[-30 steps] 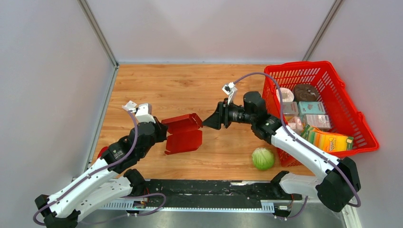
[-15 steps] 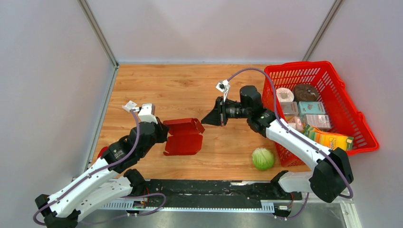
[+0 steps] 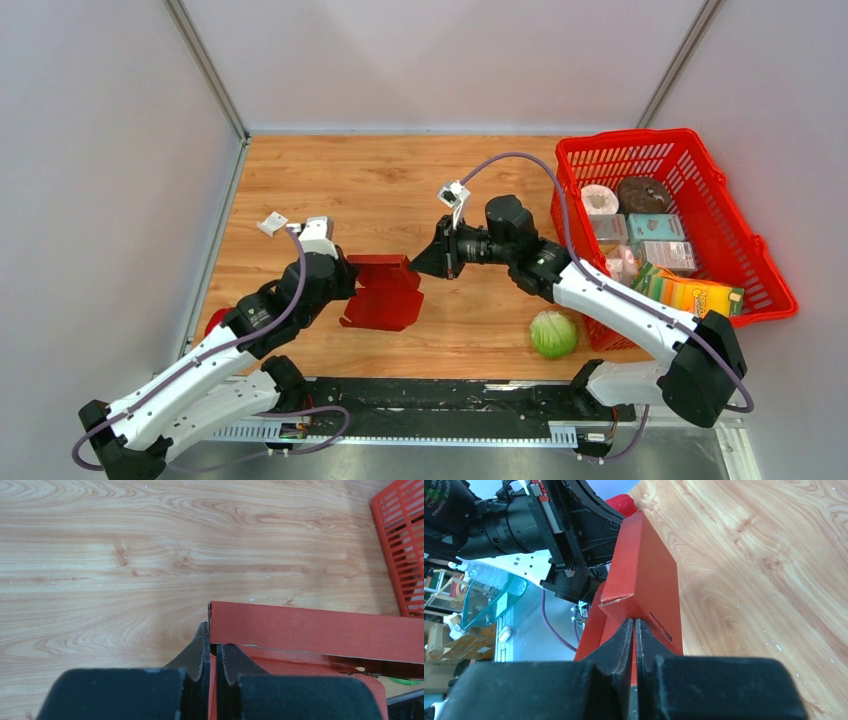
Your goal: Fold the paper box
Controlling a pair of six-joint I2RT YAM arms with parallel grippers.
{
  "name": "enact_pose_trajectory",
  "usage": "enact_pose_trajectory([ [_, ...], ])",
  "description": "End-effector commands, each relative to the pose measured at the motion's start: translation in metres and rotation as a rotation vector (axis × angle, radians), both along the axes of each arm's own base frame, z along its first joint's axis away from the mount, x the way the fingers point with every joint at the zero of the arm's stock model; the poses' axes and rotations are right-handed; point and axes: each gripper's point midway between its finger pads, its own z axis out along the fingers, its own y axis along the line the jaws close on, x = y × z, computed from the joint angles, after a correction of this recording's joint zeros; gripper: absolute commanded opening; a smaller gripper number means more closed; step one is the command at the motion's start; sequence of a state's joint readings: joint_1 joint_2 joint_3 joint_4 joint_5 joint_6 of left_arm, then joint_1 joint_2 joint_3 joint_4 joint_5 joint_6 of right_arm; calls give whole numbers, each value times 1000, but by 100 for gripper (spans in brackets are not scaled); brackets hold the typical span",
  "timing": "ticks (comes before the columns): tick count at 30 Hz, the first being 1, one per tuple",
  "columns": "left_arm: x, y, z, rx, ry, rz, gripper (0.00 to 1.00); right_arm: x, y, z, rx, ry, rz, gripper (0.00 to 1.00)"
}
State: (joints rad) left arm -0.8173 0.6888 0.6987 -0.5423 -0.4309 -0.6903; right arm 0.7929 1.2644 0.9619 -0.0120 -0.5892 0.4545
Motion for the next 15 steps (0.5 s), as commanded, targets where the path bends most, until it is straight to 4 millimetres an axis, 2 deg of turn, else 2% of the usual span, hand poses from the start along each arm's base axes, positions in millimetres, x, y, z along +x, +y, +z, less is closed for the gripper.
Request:
enact_pose_trajectory([
  [1,0,-19,30,-107,-46,-55,0,11,7,12,19,-68,-58,8],
  [3,0,-19,30,-110,-47,-58,0,7,10,4,4,-67,-13,9],
  [6,-2,-18,27,-105,-40,-57,0,1,12,-6,-12,-93,42,16],
  [10,-2,-16,25,-91,-34,-58,0,-4,11,-9,-11,-137,80,31],
  [15,-2,-13,25,-68,-29,-50,0,-10,11,-8,-2,-170,103,36],
])
